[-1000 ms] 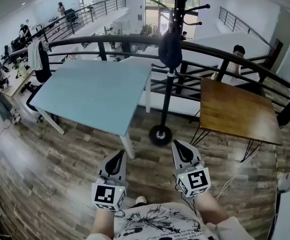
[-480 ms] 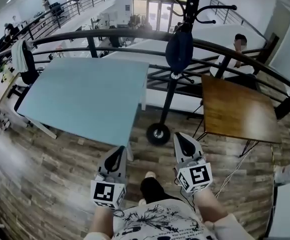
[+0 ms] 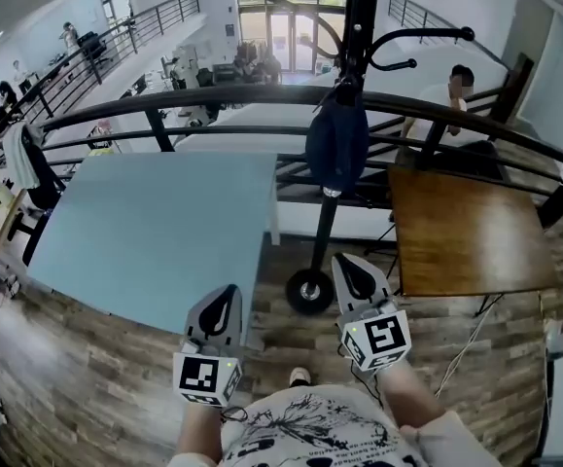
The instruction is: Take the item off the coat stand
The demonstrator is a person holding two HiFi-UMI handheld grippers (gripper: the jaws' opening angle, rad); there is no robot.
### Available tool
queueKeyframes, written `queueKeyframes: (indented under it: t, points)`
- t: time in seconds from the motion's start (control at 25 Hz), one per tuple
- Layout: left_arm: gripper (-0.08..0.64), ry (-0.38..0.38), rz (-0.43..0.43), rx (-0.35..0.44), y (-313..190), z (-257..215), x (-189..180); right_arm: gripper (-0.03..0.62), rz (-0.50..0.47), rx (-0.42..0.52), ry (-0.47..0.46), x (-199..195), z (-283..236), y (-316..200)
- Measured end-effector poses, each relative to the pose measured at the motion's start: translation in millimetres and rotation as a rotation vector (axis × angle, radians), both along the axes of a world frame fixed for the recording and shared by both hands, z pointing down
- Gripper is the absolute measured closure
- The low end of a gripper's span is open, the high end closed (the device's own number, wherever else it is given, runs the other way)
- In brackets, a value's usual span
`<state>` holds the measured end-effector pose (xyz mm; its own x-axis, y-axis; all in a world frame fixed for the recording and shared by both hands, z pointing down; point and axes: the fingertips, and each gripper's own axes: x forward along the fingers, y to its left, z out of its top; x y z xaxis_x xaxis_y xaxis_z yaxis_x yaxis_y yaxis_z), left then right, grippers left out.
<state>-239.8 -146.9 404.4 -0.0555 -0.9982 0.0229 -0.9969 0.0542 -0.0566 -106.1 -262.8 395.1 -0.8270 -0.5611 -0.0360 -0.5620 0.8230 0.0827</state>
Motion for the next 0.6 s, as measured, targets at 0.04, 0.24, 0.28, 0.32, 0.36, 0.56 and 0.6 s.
queueKeyframes:
  t: [0.04,0.24,0.28,0.32,0.36,0.56,0.6]
  points:
    - [0.555,-0.002,0.007,0.004,-12,-1,-3,0.598,0.006,0.01,0.002,-3,-6,-12]
    - [0.555,0.006,0.057,0.003,-63,-2,-16,0.56,0.044,0.032,0.013,-20,-29,-70]
    - [0.555,0.006,0.071,0.004,-71,1,-19,0.48,0.04,0.033,0.015,-25,-33,-79]
    - [0.555,0.008,0.087,0.006,-79,3,-22,0.453,0.044,0.041,0.021,-30,-38,-87]
    - [0.555,0.013,0.102,0.007,-87,2,-24,0.44,0.056,0.055,0.027,-35,-46,-94]
    - [0.555,0.012,0.212,0.005,-118,-10,-35,0.394,0.18,0.118,0.011,-53,-94,-130]
    - [0.555,0.012,0.227,0.0,-121,-14,-40,0.388,0.202,0.112,0.008,-60,-99,-137]
